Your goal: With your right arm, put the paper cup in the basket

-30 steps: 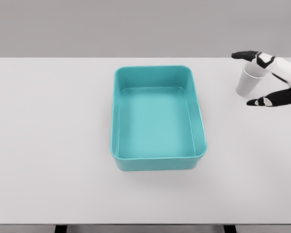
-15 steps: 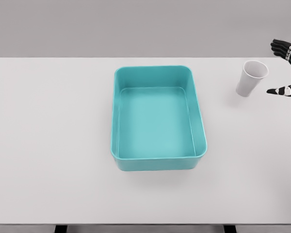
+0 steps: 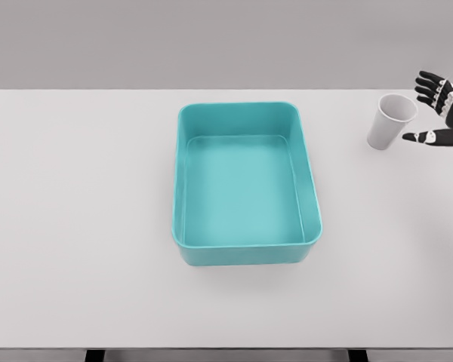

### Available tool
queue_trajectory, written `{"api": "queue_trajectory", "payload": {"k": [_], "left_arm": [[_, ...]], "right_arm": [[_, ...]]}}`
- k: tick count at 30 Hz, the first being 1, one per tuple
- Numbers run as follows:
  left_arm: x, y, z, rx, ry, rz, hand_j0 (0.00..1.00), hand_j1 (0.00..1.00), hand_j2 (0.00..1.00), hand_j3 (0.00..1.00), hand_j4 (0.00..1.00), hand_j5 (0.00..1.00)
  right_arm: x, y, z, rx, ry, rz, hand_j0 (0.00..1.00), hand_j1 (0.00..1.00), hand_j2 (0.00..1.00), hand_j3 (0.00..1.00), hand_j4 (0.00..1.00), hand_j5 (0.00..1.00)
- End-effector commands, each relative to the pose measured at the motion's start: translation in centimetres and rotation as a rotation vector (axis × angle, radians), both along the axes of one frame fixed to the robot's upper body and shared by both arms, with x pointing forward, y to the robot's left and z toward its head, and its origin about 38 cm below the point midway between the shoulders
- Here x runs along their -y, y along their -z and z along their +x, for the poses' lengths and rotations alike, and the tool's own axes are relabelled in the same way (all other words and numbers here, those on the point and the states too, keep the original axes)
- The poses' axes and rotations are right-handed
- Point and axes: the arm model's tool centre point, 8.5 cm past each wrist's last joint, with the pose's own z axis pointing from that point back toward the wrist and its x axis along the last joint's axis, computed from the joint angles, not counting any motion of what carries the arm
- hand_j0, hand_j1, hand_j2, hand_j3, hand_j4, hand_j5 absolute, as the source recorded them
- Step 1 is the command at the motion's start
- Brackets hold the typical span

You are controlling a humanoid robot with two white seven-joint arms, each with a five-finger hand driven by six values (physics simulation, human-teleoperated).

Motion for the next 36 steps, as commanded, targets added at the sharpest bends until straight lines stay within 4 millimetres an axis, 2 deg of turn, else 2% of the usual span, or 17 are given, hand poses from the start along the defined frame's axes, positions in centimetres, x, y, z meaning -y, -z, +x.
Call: {"api": "queue_trajectory", "payload": {"k": [1, 5, 8, 12, 24, 27, 36], "left_arm": [[0.0, 0.0, 0.0, 0.0, 0.0, 0.0, 1.0, 1.0, 1.0, 1.0, 1.0, 1.0], [0.0, 0.0, 0.0, 0.0, 0.0, 0.0, 1.0, 1.0, 1.0, 1.0, 1.0, 1.0], [0.0, 0.0, 0.0, 0.001, 0.0, 0.0, 1.0, 1.0, 1.0, 1.0, 1.0, 1.0], [0.0, 0.0, -0.1, -0.002, 0.0, 0.0, 1.0, 1.0, 1.0, 1.0, 1.0, 1.0], [0.0, 0.0, 0.0, 0.0, 0.0, 0.0, 1.0, 1.0, 1.0, 1.0, 1.0, 1.0], [0.0, 0.0, 0.0, 0.0, 0.0, 0.0, 1.0, 1.0, 1.0, 1.0, 1.0, 1.0], [0.0, 0.0, 0.0, 0.0, 0.0, 0.0, 1.0, 1.0, 1.0, 1.0, 1.0, 1.0]], "right_arm": [[0.2, 1.4, 0.0, -0.061, 0.023, 0.033, 1.0, 1.0, 1.0, 1.0, 1.0, 1.0], [1.5, 2.2, 0.1, -0.096, 0.072, 0.051, 1.0, 1.0, 1.0, 1.0, 1.0, 1.0], [0.4, 2.9, 0.4, -0.105, 0.059, 0.071, 1.0, 1.0, 1.0, 1.0, 1.0, 1.0], [0.0, 3.1, 0.7, -0.112, 0.06, 0.081, 1.0, 1.0, 1.0, 1.0, 1.0, 1.0], [0.6, 3.7, 0.9, -0.134, 0.089, 0.1, 1.0, 1.0, 1.0, 1.0, 1.0, 1.0], [-0.3, 4.1, 1.1, -0.134, 0.079, 0.114, 1.0, 1.0, 1.0, 1.0, 1.0, 1.0], [0.1, 4.5, 1.2, -0.146, 0.095, 0.121, 1.0, 1.0, 1.0, 1.0, 1.0, 1.0]]}}
